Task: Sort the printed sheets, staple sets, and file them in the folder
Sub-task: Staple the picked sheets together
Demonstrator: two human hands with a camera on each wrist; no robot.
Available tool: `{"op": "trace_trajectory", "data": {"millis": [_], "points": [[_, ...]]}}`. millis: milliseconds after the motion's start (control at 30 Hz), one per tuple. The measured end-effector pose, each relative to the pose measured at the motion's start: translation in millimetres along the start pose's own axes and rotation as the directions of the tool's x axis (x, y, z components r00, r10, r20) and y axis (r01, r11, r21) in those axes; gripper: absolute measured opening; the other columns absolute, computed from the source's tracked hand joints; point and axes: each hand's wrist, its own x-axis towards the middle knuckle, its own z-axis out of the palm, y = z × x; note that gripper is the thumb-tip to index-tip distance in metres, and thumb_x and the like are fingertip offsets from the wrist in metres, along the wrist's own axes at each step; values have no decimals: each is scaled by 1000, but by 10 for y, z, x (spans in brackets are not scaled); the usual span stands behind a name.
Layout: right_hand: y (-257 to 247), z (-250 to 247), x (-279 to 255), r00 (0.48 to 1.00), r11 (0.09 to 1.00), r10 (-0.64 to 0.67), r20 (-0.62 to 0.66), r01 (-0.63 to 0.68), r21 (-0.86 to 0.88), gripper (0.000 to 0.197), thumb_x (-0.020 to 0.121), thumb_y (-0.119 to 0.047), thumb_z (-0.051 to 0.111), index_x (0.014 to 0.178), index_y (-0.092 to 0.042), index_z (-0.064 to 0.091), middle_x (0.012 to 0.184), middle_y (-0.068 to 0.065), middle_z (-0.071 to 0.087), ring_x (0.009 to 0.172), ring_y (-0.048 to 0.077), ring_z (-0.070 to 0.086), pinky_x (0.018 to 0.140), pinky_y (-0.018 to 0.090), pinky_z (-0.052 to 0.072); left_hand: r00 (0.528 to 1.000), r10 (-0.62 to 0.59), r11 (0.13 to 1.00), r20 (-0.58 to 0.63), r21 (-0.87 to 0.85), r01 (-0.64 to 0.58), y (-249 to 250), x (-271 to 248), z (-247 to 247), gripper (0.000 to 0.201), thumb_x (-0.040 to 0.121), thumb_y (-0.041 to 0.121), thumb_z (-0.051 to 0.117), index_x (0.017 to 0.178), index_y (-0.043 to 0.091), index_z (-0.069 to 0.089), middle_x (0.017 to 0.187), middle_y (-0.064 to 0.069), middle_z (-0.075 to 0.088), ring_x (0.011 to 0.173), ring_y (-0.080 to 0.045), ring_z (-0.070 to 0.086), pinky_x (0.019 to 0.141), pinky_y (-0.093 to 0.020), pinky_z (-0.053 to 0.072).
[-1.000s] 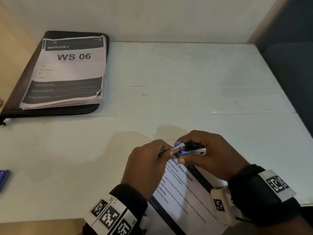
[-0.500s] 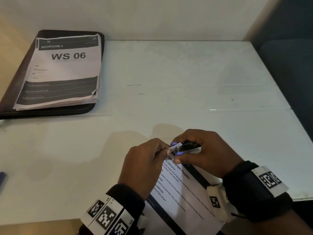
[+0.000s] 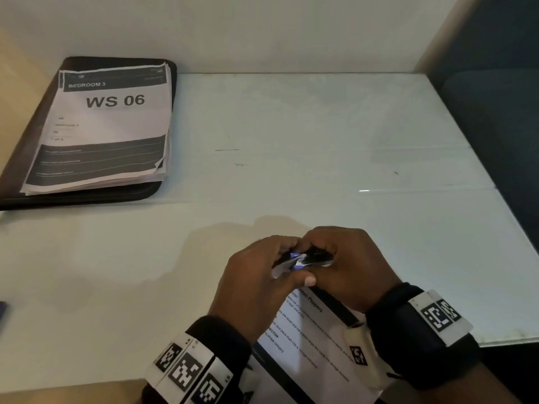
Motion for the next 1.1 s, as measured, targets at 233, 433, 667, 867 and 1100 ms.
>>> {"op": "trace_trajectory", "data": {"millis": [233, 433, 667, 867, 1100], "points": [[-14, -12, 6, 991, 981, 124, 52, -130, 146, 27, 75, -32, 80, 101, -31, 72, 93, -14, 71, 88, 0, 64, 79, 21, 52, 962, -140, 982, 234, -88, 165, -10, -6, -72, 57, 74, 42, 77, 122, 48, 46, 103, 25, 62, 93, 10, 56, 72, -4, 38], [8, -120, -26, 957, 977, 203, 205, -214, 29, 40, 69, -31, 84, 107, -31, 71, 100, -15, 70, 93, 0, 63, 84, 24, 52, 943, -213, 977, 256, 74, 200, -143, 3, -118, 35, 79, 34, 71, 112, 38, 59, 100, 19, 67, 84, 0, 61, 73, -21, 46], [251, -261, -15, 943, 941, 331, 47, -326, -88, 30, 75, -32, 79, 102, -27, 67, 96, -12, 65, 90, 4, 62, 81, 20, 47, 946, -265, 960, 187, -38, 276, -211, 6, -321, 13, 79, 28, 73, 88, 27, 64, 83, 15, 72, 70, -1, 67, 64, -21, 52], [260, -243, 440, 917, 849, 397, -34, -381, -365, 34, 71, -38, 79, 98, -27, 62, 91, -5, 56, 90, 18, 55, 79, 29, 43, 953, -290, 947, 87, -115, 299, -363, -41, -580, 15, 80, 25, 75, 91, 25, 65, 88, 15, 72, 73, 0, 67, 66, -17, 52], [108, -148, 815, 919, 805, 393, 22, -332, -491, 41, 75, -41, 76, 109, -27, 60, 100, -4, 55, 106, 23, 55, 82, 29, 42, 917, -395, 897, -58, -240, 372, -523, -81, -902, 21, 79, 24, 76, 96, 20, 64, 98, 8, 73, 81, -11, 71, 77, -34, 60]]}}
